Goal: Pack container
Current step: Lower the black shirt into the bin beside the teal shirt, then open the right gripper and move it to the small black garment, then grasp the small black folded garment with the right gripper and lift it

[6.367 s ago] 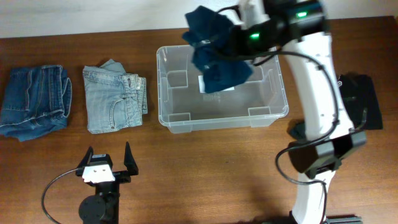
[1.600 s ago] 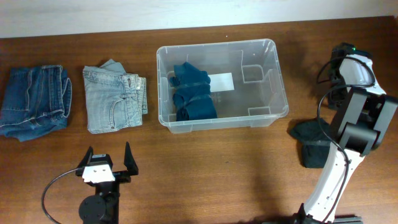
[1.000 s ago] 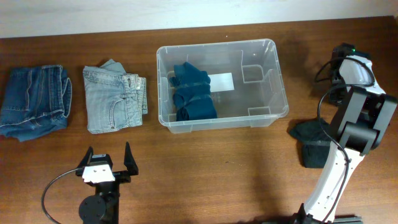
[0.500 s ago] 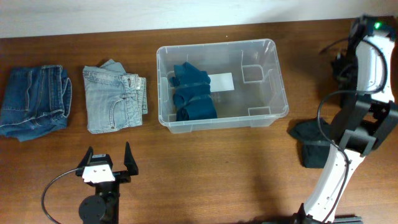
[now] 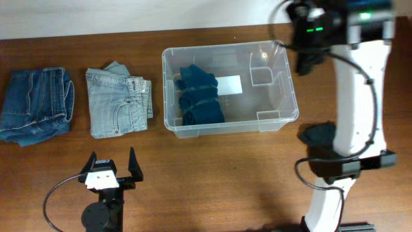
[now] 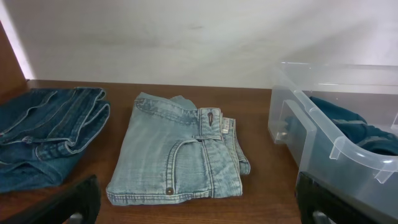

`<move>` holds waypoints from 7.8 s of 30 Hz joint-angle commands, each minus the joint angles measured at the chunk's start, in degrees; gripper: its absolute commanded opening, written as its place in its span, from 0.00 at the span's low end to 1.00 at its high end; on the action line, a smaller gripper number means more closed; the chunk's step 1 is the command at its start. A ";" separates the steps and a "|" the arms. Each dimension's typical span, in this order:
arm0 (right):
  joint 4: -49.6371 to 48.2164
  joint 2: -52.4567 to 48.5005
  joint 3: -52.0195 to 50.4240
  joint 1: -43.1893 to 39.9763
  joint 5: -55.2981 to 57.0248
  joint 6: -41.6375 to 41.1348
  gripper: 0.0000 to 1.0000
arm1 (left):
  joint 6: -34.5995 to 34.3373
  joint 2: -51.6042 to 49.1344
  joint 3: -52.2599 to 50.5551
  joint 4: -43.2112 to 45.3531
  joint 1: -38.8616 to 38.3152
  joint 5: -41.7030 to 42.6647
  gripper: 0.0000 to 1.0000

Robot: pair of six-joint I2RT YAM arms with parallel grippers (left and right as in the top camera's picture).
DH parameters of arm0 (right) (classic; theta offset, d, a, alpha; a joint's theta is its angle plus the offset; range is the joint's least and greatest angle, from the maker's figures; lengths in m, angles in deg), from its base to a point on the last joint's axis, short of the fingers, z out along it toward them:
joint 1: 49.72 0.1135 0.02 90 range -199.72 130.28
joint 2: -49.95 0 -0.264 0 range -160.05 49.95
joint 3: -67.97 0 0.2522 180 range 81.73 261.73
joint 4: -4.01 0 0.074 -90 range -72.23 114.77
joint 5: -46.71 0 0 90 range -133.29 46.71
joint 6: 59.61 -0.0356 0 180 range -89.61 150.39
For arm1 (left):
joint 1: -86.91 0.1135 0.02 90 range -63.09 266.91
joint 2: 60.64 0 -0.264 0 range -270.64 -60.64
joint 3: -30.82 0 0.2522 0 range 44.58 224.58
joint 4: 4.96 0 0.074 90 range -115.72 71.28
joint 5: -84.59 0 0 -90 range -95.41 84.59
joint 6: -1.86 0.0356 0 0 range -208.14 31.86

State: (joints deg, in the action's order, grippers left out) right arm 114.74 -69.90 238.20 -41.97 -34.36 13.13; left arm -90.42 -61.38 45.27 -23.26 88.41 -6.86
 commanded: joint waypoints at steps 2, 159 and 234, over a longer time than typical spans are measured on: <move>-1.95 -2.75 -0.37 8.90 -1.25 -7.58 0.04 | 1.05 0.37 -0.17 -0.22 0.33 0.42 0.99; 0.33 28.96 -37.05 -11.10 4.37 -6.27 0.99 | 1.05 0.37 -0.17 -0.22 0.33 0.42 0.99; -35.17 19.65 -70.51 -41.40 -19.04 11.69 0.99 | 1.05 0.37 -0.15 -0.24 0.33 0.42 0.99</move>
State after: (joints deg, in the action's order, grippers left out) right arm 78.52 -50.28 167.44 -81.18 -54.73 20.56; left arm -90.42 -61.31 45.27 -23.26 88.41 -6.86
